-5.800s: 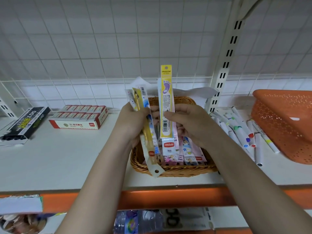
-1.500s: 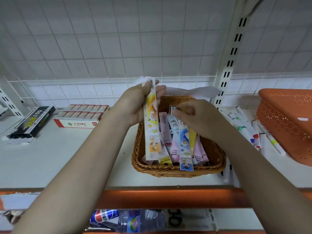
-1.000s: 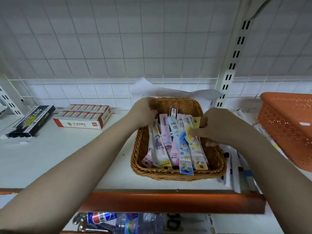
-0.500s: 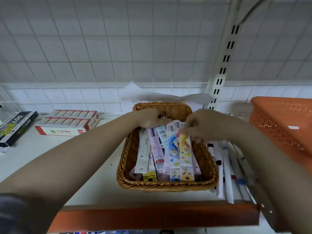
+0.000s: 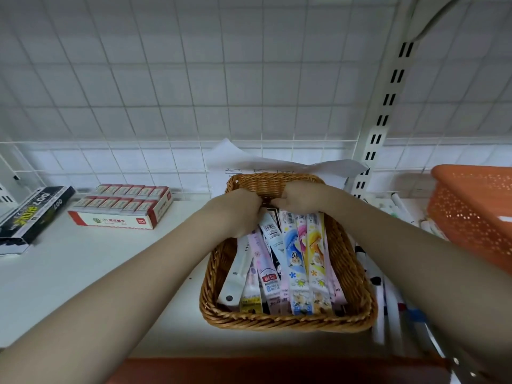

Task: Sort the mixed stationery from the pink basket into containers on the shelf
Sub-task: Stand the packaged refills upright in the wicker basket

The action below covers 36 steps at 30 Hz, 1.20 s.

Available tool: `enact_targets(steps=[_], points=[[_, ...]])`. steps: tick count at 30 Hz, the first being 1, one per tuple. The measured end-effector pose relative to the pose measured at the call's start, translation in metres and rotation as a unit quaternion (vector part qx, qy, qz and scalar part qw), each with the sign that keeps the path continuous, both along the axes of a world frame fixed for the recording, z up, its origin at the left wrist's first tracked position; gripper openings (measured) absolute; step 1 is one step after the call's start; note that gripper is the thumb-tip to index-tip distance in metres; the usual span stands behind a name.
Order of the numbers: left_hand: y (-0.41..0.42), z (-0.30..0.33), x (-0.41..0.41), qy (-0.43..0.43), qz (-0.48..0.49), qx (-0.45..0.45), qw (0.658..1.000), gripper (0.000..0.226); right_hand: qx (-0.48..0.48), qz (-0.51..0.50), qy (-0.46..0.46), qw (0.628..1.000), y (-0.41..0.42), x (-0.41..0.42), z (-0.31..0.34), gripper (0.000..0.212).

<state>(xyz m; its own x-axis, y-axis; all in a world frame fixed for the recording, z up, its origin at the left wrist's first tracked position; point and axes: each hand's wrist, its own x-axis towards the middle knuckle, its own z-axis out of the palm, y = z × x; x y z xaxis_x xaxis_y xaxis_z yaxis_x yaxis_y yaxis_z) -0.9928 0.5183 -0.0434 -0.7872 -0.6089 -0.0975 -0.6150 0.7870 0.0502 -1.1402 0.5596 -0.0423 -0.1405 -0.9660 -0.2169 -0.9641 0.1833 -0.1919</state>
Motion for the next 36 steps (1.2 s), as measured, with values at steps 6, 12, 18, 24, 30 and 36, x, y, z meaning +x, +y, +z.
enact_targets(steps=[6,12,18,24,30,36], points=[[-0.019,-0.008,-0.023,-0.062,-0.017,0.029,0.998,0.033,0.021,0.037,-0.026,0.999,0.023,-0.011,0.012,0.050],[-0.024,-0.010,-0.031,-0.123,0.003,0.060,0.991,0.032,0.042,0.049,0.028,0.998,0.064,-0.005,0.026,0.049],[-0.020,-0.001,-0.023,-0.094,-0.040,0.062,0.993,0.034,0.099,0.039,0.013,0.994,0.099,0.013,0.031,0.099],[-0.007,0.003,-0.007,-0.031,-0.041,0.048,0.997,0.040,0.091,0.045,0.037,0.994,0.115,0.031,0.020,0.100],[0.029,0.023,0.044,0.035,-0.102,0.050,0.993,0.045,0.060,0.024,0.037,0.997,0.122,0.027,0.039,0.072],[0.043,0.024,0.064,-0.069,-0.061,0.082,0.992,0.090,-0.004,0.023,-0.027,0.999,0.123,0.045,0.033,0.040]])
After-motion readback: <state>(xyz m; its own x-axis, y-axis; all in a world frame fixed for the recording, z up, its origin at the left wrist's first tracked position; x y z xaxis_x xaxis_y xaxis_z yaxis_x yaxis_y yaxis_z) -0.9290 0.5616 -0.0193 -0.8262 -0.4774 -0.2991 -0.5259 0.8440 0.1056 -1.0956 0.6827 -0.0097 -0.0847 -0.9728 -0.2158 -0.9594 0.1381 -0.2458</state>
